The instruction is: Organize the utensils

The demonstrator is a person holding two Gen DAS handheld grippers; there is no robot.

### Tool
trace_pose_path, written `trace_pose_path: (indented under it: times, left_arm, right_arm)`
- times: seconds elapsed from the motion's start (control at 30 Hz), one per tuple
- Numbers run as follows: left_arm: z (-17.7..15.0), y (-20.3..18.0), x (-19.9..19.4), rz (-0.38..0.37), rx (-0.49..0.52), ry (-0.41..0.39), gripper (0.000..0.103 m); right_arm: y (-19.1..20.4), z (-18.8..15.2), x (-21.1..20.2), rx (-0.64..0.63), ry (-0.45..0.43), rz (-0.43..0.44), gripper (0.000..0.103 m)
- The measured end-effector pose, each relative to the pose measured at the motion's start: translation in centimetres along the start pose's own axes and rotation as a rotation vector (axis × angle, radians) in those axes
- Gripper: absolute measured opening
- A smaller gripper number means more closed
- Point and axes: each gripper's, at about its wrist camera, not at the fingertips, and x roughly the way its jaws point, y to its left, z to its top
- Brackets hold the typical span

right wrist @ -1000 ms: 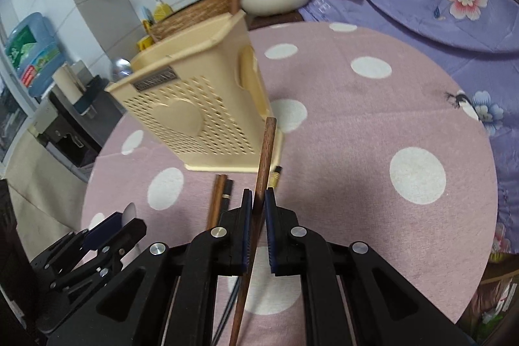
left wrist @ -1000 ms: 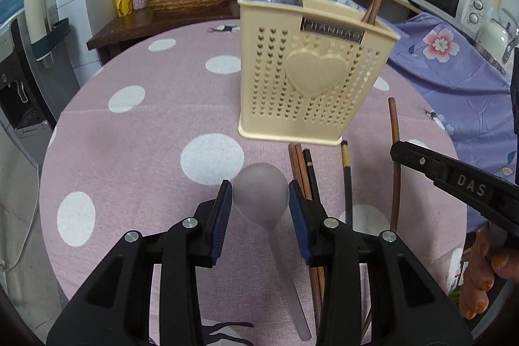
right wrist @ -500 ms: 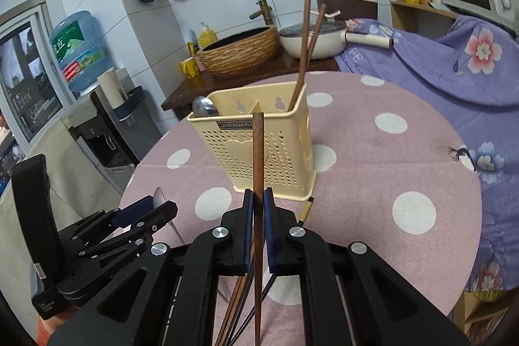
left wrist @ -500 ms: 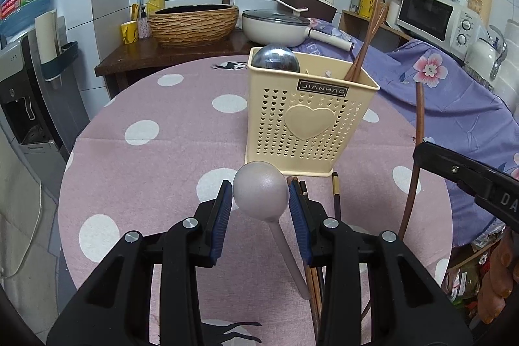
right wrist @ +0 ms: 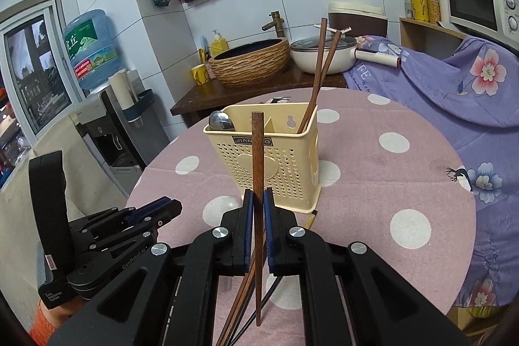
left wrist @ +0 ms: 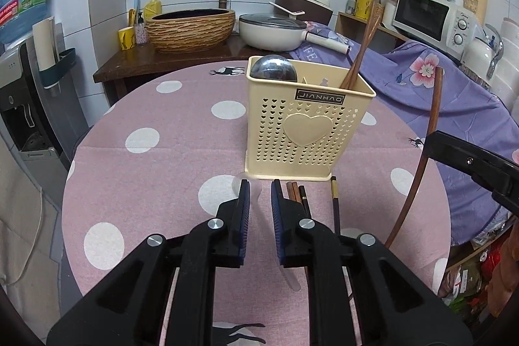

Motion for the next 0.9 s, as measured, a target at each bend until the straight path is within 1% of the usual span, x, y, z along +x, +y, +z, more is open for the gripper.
trace_pose_path:
  times: [0.07, 0.2, 0.33, 0.4, 0.43, 0.47, 0.5, 0.53, 0.57, 0.63, 0.73, 0.9]
  left_arm:
    - [-0.1, 0.2, 0.1, 0.000, -0.007, 0.002, 0.014]
    - [-0.1, 1.5, 0.6, 0.027, -0.047, 0.013, 0.014]
    - [-0.3, 3.1, 1.6, 0.053, -0.083, 0.048, 0.014]
    - [-0.5, 3.6, 2.5, 0.066, -0.087, 0.078, 0.016]
    - [-0.6, 3.7, 3.0, 0.066, -0.092, 0.094, 0.023]
    - [-0.7, 3.8, 3.5, 0.064, -0.098, 0.106, 0.035]
    - [-0.9, 3.8, 4.1, 0.066, -0.102, 0.118, 0.043]
    - [-1.0, 3.7, 4.6, 0.073, -0.100, 0.123, 0.056]
    - [-1.1, 3.6, 5.1, 0.082, -0.092, 0.125, 0.060]
    - [-1.3, 2.8, 6.7, 0.103, -0.052, 0.147, 0.062]
    - [-1.4, 1.6, 9.1, 0.142, 0.001, 0.167, 0.062]
    - [-1.2, -0.2, 12.4, 0.171, 0.044, 0.190, 0.062]
  right_arm:
    - [-0.1, 0.0, 0.1, 0.004, 0.000, -0.005, 0.007]
    - [-0.4, 0.0, 0.0, 0.014, 0.003, -0.010, 0.007]
    - [-0.6, 0.0, -0.1, 0.020, 0.002, -0.010, 0.007]
    - [-0.7, 0.0, -0.1, 0.020, 0.003, -0.009, 0.007]
    - [-0.7, 0.0, -0.1, 0.020, 0.003, -0.008, 0.007]
    - [-0.7, 0.0, -0.1, 0.019, 0.004, -0.006, 0.007]
    - [-0.6, 0.0, -0.1, 0.017, 0.005, -0.005, 0.007]
    - [-0.6, 0.0, -0.1, 0.015, 0.005, -0.004, 0.007]
    - [-0.5, 0.0, -0.1, 0.013, 0.005, -0.004, 0.007]
    - [-0.5, 0.0, -0.2, 0.012, 0.005, -0.004, 0.007]
    - [-0.5, 0.0, -0.2, 0.017, 0.006, -0.002, 0.007]
    - [-0.7, 0.0, -0.4, 0.033, 0.006, 0.006, 0.007]
